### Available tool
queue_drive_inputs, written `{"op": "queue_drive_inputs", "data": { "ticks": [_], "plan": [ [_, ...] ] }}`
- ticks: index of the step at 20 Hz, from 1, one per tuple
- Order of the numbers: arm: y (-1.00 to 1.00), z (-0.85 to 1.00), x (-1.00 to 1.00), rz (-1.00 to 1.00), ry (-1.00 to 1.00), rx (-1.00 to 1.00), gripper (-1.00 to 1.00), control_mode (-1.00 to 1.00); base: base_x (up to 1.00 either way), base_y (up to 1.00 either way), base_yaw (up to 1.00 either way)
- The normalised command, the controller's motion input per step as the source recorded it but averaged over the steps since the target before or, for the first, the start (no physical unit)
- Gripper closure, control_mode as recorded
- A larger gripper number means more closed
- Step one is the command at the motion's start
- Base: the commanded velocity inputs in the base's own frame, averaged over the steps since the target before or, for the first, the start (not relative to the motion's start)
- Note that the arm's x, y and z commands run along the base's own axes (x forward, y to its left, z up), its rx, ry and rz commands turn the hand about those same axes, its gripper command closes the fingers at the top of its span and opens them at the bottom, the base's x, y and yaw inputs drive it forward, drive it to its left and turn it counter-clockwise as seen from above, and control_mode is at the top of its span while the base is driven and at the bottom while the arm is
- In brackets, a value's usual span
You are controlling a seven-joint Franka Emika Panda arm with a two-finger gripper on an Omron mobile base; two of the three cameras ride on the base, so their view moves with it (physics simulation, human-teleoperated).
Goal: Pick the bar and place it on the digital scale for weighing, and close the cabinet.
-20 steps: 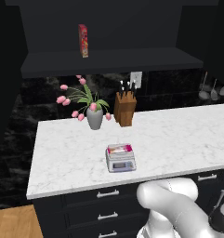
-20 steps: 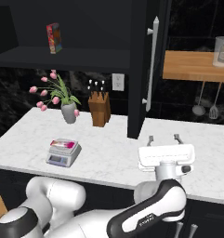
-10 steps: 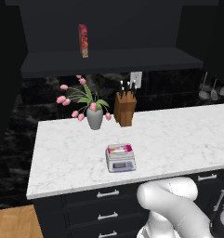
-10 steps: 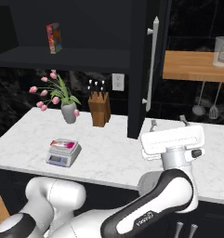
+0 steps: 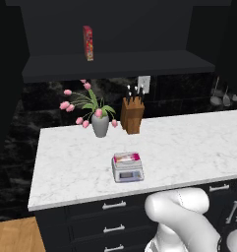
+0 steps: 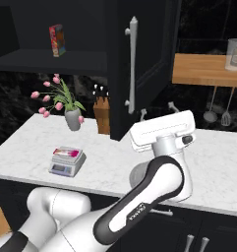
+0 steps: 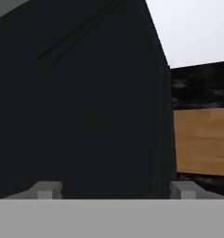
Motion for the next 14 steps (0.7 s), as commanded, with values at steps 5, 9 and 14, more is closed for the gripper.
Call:
{"op": "queue_drive_inputs", "data": {
  "ticks": [5, 9, 14],
  "plan": [
    [0.96, 0.73, 0.21, 0.05, -0.24, 0.00, -1.00, -1.00, 0.00, 0.00, 0.00],
    [0.58, 1.00, 0.04, 0.03, -0.30, -0.01, -1.00, -1.00, 0.00, 0.00, 0.00],
    [0.40, 0.99, 0.19, 0.04, -0.14, -0.05, -1.00, -1.00, 0.00, 0.00, 0.00]
  ]
}}
